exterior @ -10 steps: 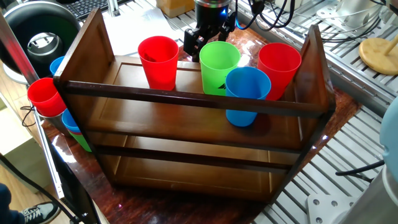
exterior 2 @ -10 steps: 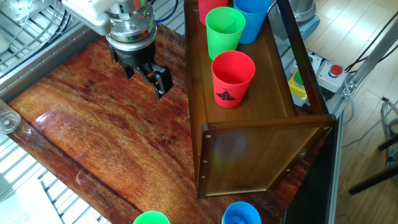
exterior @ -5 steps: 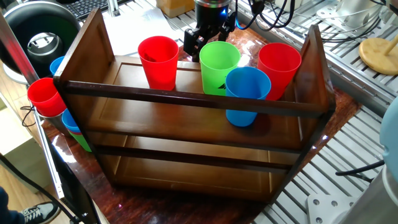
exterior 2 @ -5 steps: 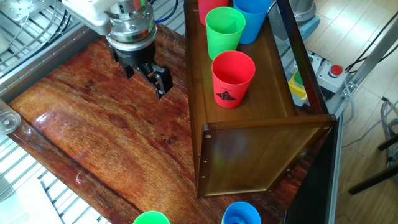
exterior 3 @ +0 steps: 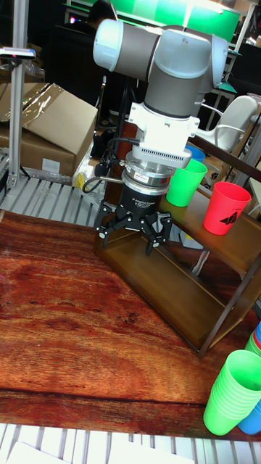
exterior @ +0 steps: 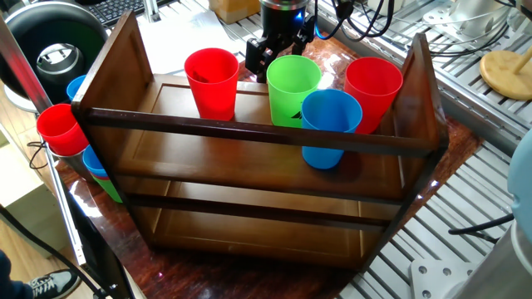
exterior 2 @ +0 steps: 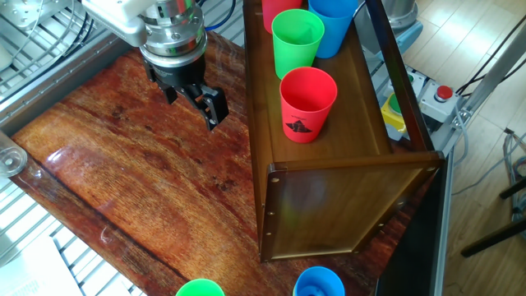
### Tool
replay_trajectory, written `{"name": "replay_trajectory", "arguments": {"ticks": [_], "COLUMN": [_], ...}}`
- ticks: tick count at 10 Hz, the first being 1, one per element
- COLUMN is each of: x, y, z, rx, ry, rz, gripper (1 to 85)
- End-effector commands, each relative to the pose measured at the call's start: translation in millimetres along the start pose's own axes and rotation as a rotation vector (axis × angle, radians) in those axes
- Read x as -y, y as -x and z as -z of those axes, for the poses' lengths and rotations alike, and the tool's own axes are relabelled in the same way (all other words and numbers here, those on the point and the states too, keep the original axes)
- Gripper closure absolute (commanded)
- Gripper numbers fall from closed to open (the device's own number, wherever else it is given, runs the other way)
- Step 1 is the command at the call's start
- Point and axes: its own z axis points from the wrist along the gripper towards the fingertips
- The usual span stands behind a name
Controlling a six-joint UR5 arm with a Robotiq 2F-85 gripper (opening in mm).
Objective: Take the cups off the shelf and stack them together
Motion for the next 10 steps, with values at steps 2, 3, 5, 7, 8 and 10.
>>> {"name": "replay_trajectory", "arguments": {"ticks": [2,3,5,7,8,10], "x": [39.5,38.9,39.5,40.4,41.8,45.5], "y": [-62.3,-62.1,-62.4,-62.4,-62.3,-60.7], "z": [10.1,9.9,9.9,10.3,10.7,11.5], "rx": [-0.250,-0.248,-0.248,-0.249,-0.250,-0.246], "ry": [-0.161,-0.163,-0.164,-0.166,-0.170,-0.176], "rz": [0.097,0.094,0.094,0.101,0.107,0.120], "gripper": [84.3,84.3,84.3,84.3,84.3,84.3]}}
